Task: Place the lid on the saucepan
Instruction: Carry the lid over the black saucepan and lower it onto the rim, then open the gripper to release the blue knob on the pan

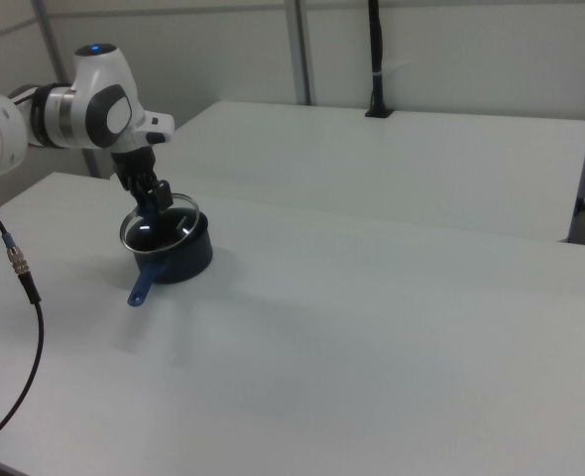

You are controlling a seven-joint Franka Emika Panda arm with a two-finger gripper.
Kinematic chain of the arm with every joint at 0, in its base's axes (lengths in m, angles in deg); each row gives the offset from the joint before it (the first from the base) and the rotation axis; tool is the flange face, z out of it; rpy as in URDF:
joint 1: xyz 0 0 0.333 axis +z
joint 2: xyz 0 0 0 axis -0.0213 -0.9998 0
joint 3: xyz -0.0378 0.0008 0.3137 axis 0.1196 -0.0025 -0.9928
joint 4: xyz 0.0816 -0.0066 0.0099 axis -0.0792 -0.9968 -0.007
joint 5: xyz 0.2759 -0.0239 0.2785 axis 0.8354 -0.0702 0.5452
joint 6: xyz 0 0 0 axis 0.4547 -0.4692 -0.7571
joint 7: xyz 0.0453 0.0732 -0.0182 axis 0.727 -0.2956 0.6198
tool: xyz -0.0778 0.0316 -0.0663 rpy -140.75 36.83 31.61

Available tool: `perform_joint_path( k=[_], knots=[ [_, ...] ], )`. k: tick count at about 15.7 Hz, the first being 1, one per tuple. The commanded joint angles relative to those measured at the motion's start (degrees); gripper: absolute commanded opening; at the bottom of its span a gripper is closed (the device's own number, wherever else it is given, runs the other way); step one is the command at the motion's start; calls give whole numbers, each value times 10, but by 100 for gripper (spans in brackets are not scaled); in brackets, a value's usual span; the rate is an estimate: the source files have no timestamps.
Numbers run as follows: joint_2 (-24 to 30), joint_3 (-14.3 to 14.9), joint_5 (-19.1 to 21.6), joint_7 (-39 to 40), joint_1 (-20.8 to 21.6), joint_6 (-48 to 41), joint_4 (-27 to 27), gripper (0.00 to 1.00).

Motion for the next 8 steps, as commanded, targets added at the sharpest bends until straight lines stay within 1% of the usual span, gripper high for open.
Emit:
perform_joint_path(
  k=[1, 5, 8],
  knots=[
    [-9, 6, 8, -10, 6, 13, 17, 55],
    [-10, 6, 10, -11, 5, 2, 25, 55],
    [-13, 6, 9, -15, 5, 20, 26, 55]
  ],
)
